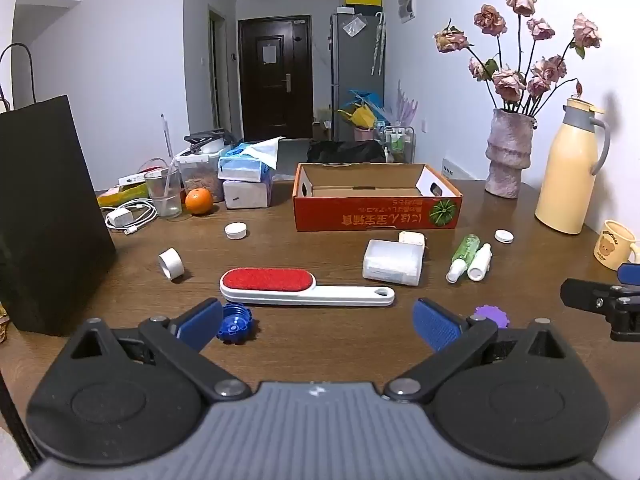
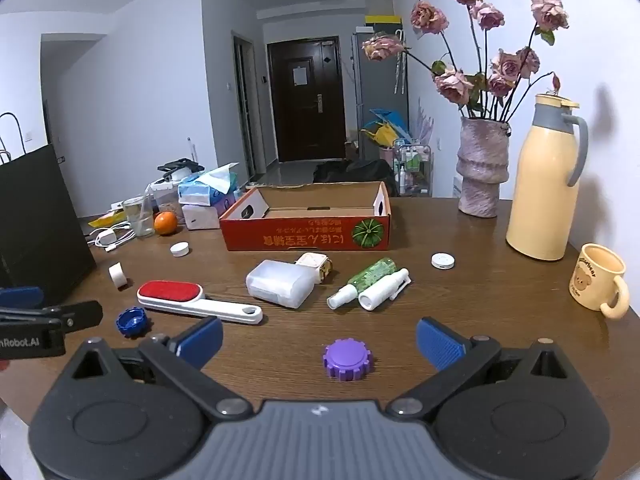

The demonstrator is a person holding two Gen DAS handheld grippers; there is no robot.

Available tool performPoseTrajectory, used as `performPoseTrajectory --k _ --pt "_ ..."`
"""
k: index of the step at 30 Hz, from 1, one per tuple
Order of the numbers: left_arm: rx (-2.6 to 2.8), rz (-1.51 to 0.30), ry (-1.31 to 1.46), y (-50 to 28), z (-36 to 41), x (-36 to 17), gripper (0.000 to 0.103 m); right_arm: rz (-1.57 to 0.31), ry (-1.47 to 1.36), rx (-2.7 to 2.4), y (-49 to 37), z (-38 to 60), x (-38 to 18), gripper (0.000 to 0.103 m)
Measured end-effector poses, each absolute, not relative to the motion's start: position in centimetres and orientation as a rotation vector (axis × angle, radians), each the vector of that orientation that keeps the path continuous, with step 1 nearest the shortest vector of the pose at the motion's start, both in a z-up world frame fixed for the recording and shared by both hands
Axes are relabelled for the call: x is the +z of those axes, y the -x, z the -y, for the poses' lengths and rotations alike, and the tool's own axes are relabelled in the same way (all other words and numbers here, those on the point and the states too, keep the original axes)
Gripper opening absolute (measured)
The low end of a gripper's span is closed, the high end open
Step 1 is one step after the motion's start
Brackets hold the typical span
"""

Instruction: Organize rigid objects

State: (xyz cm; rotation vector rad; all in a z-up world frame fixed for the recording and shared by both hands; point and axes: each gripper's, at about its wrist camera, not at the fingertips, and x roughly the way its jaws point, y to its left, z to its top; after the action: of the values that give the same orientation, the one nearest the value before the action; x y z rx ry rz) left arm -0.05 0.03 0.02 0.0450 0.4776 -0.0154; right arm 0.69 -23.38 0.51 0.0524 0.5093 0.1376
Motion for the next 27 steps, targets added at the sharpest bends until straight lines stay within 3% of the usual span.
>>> performPoseTrajectory --k 27 --pt "-0.015 -0.510 -0.013 0.5 -0.6 0.0 0.103 -0.518 -0.048 0.129 0.1 23.3 1.1 0.103"
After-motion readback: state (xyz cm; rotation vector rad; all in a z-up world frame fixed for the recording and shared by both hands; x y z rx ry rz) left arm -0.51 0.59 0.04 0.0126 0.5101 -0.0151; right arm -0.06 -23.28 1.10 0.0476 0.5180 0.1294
